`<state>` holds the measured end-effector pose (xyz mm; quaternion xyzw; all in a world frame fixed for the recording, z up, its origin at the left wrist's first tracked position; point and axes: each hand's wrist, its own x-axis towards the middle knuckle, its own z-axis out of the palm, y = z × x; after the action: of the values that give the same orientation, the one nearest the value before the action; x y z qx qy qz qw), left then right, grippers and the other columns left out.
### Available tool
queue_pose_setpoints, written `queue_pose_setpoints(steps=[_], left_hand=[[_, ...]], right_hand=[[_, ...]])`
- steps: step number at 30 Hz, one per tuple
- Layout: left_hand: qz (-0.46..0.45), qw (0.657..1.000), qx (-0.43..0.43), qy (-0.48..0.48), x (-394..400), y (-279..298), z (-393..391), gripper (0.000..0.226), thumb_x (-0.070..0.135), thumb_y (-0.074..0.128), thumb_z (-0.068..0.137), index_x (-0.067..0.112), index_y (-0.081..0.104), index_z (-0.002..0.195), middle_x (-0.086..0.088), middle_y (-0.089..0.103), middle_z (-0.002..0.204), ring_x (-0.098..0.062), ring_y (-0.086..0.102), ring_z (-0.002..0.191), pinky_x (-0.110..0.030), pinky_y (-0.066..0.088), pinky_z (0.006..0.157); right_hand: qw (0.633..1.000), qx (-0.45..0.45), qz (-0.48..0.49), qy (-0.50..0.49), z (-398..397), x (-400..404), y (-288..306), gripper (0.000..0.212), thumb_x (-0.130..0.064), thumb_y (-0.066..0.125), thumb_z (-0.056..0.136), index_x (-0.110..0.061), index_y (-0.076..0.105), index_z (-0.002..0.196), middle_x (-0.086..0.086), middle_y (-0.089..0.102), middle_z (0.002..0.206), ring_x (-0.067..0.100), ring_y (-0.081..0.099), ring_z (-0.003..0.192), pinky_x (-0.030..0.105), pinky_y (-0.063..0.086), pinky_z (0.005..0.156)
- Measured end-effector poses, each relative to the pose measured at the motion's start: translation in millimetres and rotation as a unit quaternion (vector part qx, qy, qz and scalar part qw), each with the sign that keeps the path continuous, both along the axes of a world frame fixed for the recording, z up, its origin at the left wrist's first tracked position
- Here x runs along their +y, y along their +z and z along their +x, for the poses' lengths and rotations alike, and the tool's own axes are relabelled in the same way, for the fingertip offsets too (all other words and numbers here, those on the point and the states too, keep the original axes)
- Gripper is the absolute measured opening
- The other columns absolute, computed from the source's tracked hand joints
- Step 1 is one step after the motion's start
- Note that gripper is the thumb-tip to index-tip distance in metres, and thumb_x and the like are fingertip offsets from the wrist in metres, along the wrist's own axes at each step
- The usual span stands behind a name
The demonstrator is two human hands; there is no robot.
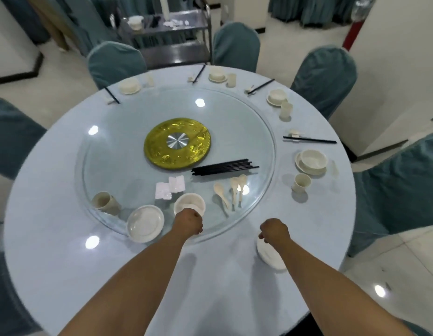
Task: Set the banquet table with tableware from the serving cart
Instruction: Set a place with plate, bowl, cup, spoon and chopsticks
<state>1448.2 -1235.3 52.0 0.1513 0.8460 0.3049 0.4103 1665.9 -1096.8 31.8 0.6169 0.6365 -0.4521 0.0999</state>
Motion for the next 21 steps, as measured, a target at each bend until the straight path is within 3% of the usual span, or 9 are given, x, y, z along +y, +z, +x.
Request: queue_pose_setpoints(steps=[4,8,11,15,17,19,20,21], left_hand=[[0.012,0.998,-0.009,0.061,-17,7,-38,0.018,0.000,0.049,0.088,-0.002,0.067,0.087,-0.025,0.071,0.091,-0.036,0.071,0.081,-0.050,0.060,0.079],[0.007,0.997,0.015,0.073,-31,3,-67,0.019,0.003,0.053,0.087,-0.004,0.070,0.092,-0.022,0.073,0.087,-0.035,0.073,0.082,-0.045,0.061,0.075],[0.002,0.996,0.026,0.087,-37,-11,-88,0.023,0.006,0.052,0.091,-0.006,0.069,0.100,-0.022,0.072,0.097,-0.036,0.071,0.092,-0.044,0.059,0.083],[-0.046,0.997,0.036,0.041,-39,-27,-102,0.026,0.013,0.048,0.096,0.001,0.068,0.107,-0.015,0.069,0.113,-0.031,0.064,0.108,-0.033,0.048,0.095],[-0.047,0.998,0.027,0.011,-37,-34,-103,0.030,0.014,0.048,0.096,0.003,0.065,0.119,-0.014,0.064,0.125,-0.031,0.058,0.118,-0.033,0.044,0.102],[-0.046,0.999,0.017,-0.003,-33,-40,-105,0.036,0.015,0.048,0.095,0.008,0.062,0.127,-0.010,0.059,0.134,-0.029,0.053,0.125,-0.034,0.039,0.108],[-0.044,0.999,0.007,-0.014,-30,-41,-105,0.034,0.015,0.048,0.094,0.009,0.065,0.123,-0.010,0.061,0.130,-0.030,0.054,0.123,-0.034,0.042,0.106],[-0.042,0.999,-0.002,-0.022,-29,-45,-106,0.030,0.014,0.048,0.093,0.009,0.069,0.114,-0.012,0.066,0.122,-0.031,0.058,0.117,-0.035,0.044,0.100]], right_hand=[[0.997,0.019,0.032,0.061,-55,-1,11,0.019,-0.017,0.049,0.094,-0.018,0.059,0.079,0.000,0.062,0.077,0.011,0.054,0.061,0.018,0.041,0.050],[0.993,0.039,0.046,0.102,-97,-11,10,0.018,-0.020,0.046,0.095,-0.016,0.062,0.087,0.010,0.069,0.093,0.020,0.059,0.078,0.032,0.052,0.073],[0.989,0.047,0.043,0.131,-130,-19,1,0.017,-0.020,0.044,0.097,-0.016,0.060,0.090,0.015,0.069,0.100,0.028,0.064,0.090,0.038,0.054,0.085],[0.989,0.057,0.021,0.137,-161,-30,-15,0.021,-0.008,0.041,0.094,-0.008,0.057,0.081,0.013,0.061,0.088,0.036,0.065,0.104,0.033,0.047,0.072],[0.989,0.053,0.008,0.134,-171,-34,-22,0.029,-0.010,0.042,0.096,-0.006,0.064,0.113,0.014,0.064,0.116,0.034,0.058,0.119,0.032,0.047,0.091],[0.991,0.031,-0.001,0.130,-180,-36,-25,0.041,-0.014,0.042,0.099,-0.009,0.052,0.138,0.009,0.053,0.140,0.028,0.047,0.133,0.031,0.038,0.105],[0.991,0.031,-0.006,0.127,-183,-36,-27,0.037,-0.014,0.041,0.099,-0.010,0.055,0.133,0.007,0.054,0.137,0.027,0.047,0.132,0.031,0.037,0.104],[0.992,0.035,-0.018,0.123,-187,-37,-31,0.027,-0.012,0.041,0.098,-0.013,0.062,0.115,0.004,0.058,0.122,0.026,0.050,0.123,0.030,0.039,0.098]])
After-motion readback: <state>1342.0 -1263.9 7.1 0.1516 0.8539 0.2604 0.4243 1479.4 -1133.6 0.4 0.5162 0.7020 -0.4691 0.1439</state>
